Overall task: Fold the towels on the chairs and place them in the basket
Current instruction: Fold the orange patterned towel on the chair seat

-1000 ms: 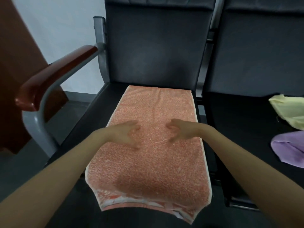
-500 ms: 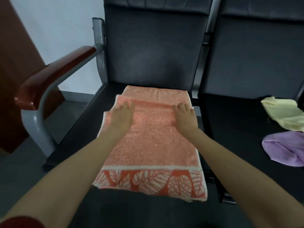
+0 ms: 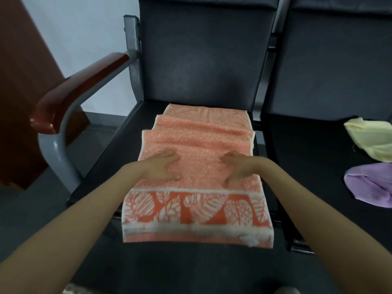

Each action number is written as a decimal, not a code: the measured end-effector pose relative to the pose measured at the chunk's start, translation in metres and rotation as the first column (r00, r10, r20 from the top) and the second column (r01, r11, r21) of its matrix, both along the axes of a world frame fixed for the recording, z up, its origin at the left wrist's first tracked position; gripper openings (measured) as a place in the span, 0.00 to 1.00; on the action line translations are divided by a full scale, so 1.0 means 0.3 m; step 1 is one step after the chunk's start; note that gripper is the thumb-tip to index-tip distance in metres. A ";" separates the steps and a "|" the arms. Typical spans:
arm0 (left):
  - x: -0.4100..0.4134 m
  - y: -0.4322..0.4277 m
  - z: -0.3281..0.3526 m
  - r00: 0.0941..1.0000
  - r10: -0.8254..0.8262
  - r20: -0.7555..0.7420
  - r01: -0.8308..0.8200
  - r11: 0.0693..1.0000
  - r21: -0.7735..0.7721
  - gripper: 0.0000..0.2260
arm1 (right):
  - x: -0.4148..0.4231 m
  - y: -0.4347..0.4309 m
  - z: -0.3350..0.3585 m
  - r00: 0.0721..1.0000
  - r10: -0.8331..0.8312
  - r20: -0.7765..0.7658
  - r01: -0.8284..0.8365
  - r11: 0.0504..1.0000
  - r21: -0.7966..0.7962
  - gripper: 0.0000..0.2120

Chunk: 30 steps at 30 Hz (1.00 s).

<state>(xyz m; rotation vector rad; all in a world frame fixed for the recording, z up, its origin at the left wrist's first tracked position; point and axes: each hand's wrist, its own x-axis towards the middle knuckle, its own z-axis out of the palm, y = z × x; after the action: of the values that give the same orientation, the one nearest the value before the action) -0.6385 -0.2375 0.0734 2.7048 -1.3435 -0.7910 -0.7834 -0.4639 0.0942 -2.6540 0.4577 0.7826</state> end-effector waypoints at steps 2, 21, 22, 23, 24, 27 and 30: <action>0.006 -0.064 0.003 0.973 0.066 0.221 -0.065 0.998 -0.010 0.30 | 0.040 -0.016 -0.035 0.987 -0.066 0.147 0.073 0.996 -0.048 0.39; -0.059 0.128 -0.060 0.986 0.163 -0.037 -0.162 0.876 -0.454 0.25 | -0.127 -0.001 -0.112 0.872 -0.021 0.489 0.058 0.996 -0.062 0.19; -0.060 0.136 -0.061 0.987 0.157 -0.038 -0.156 0.864 -0.478 0.21 | -0.137 -0.004 -0.117 0.876 -0.014 0.481 0.069 0.993 -0.097 0.17; -0.063 0.147 -0.061 0.990 0.137 -0.030 -0.135 0.870 -0.474 0.18 | -0.147 -0.008 -0.124 0.888 -0.008 0.459 0.073 0.990 -0.124 0.15; -0.063 0.157 -0.061 0.992 0.124 -0.036 -0.127 0.883 -0.453 0.16 | -0.156 -0.016 -0.131 0.900 -0.008 0.435 0.076 0.987 -0.139 0.14; -0.052 0.165 -0.055 0.988 0.150 -0.046 -0.156 0.894 -0.421 0.09 | -0.165 -0.034 -0.144 0.893 -0.047 0.447 0.124 0.982 -0.145 0.11; -0.058 0.131 -0.052 0.981 0.188 0.052 -0.155 0.912 -0.381 0.02 | -0.156 -0.024 -0.135 0.855 -0.120 0.504 0.217 0.966 -0.138 0.08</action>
<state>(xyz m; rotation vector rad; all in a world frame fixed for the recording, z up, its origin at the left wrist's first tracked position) -0.6560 -0.1984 0.0577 2.5258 -1.1118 -0.3578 -0.8300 -0.4711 0.0537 -2.7953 0.6366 -0.0106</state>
